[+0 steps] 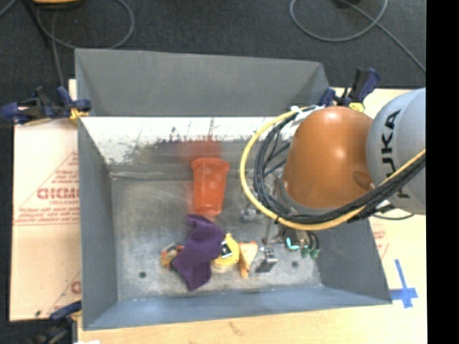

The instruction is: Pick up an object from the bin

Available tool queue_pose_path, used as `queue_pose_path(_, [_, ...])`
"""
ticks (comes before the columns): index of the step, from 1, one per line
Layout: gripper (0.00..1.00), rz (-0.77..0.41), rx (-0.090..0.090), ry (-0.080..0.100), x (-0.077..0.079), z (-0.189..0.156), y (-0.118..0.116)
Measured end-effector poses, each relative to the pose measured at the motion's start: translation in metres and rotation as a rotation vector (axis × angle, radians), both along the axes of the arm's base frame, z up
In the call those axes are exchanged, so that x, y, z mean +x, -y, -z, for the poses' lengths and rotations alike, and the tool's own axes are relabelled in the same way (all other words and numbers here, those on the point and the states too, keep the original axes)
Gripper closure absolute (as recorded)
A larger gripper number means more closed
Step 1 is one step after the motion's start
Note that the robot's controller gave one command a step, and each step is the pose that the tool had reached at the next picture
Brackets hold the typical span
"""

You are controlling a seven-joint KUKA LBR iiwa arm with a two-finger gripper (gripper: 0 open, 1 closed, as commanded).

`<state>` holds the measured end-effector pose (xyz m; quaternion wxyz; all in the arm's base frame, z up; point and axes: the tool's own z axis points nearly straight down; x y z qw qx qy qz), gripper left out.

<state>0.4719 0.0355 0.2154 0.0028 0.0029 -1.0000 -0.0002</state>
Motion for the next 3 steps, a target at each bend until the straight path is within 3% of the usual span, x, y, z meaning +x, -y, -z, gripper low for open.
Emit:
queue_pose_path(1, [0.0, 0.001, 0.0, 0.008, 0.002, -0.004, 0.0])
queue_pose_path(2, [0.0, -0.054, 0.0, 0.015, 0.007, 0.046, 0.0])
queue_pose_path(3, [1.0, -0.009, 0.005, 0.045, 0.029, 0.129, 0.005])
